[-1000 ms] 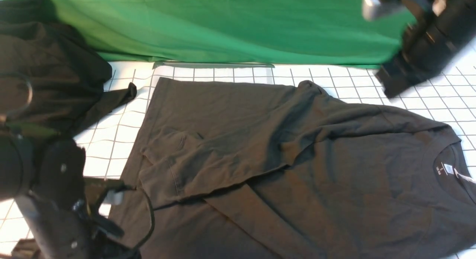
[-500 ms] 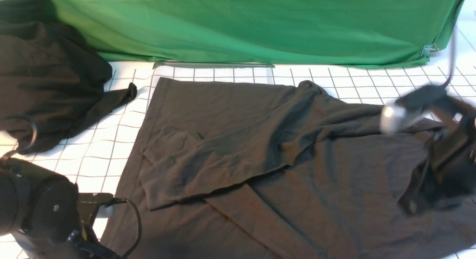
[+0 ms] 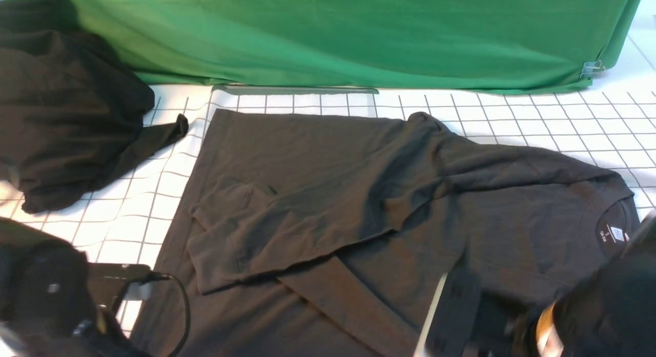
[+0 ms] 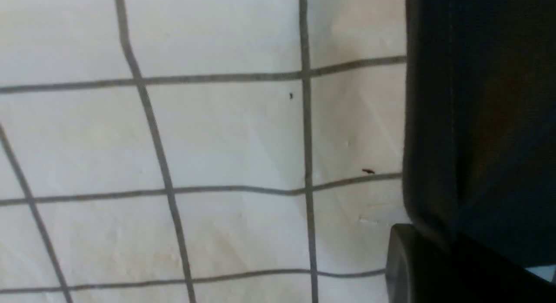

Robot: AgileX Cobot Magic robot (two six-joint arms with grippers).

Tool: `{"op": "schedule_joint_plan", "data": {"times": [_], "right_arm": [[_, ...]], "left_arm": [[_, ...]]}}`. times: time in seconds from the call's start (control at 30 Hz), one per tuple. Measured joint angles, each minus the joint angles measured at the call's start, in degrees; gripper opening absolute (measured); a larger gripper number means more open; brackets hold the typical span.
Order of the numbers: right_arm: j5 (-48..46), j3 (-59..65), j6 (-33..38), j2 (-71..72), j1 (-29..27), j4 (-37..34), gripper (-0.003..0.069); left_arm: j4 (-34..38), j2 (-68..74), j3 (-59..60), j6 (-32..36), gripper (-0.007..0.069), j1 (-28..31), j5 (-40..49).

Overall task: Fold a long-sleeved shirt over a white checkered tablecloth.
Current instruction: 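Grasp the near edge of the shirt at its hem and shoulder corners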

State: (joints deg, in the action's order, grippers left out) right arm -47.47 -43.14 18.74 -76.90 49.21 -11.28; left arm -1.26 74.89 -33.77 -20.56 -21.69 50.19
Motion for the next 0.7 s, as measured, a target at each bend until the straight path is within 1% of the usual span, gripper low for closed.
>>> {"op": "schedule_joint_plan", "data": {"times": [0.07, 0.13, 0.23, 0.3, 0.37, 0.4, 0.5, 0.57, 0.67, 0.7], "right_arm": [[2.85, 1.87, -3.29, -1.04, 1.12, 2.52, 0.0391], [5.22, 2.97, -5.40, -2.10, 1.40, 4.08, 0.0444], [6.65, 3.71, -6.25, -3.39, 1.47, 5.43, 0.0463], [8.70, 4.49, -9.10, -5.79, 1.48, 9.45, 0.0471], [9.17, 4.73, -10.53, -7.20, 1.48, 11.28, 0.0472], [10.28, 4.74, -13.23, -9.46, 1.48, 14.08, 0.0473], [11.43, 4.54, -15.47, -12.29, 1.48, 15.98, 0.0466], [11.27, 4.31, -16.10, -12.91, 1.53, 16.10, 0.0445], [10.61, 3.79, -16.95, -13.51, 1.72, 16.60, 0.0223], [10.30, 3.79, -17.33, -13.24, 1.97, 17.71, 0.0128]], "left_arm": [[0.18, -2.97, 0.00, 0.00, 0.0021, 0.00, 1.41], [0.31, -5.08, 0.00, 0.00, 0.0021, 0.00, 2.72], [0.31, -6.30, 0.00, 0.00, 0.0021, 0.00, 3.64], [0.31, -7.44, 0.00, 0.00, 0.0021, 0.00, 4.82], [0.31, -7.56, 0.00, 0.00, 0.0021, 0.00, 5.09], [0.31, -7.62, 0.00, -0.06, 0.0021, 0.00, 5.48], [0.31, -7.62, 0.00, -0.06, 0.0021, 0.00, 5.74], [0.31, -7.62, 0.00, -0.06, 0.0021, 0.00, 5.89], [0.38, -8.40, 0.00, 0.37, 0.0021, 0.00, 7.12], [0.44, -8.98, 0.00, 0.83, 0.0021, 0.00, 8.35]]}}
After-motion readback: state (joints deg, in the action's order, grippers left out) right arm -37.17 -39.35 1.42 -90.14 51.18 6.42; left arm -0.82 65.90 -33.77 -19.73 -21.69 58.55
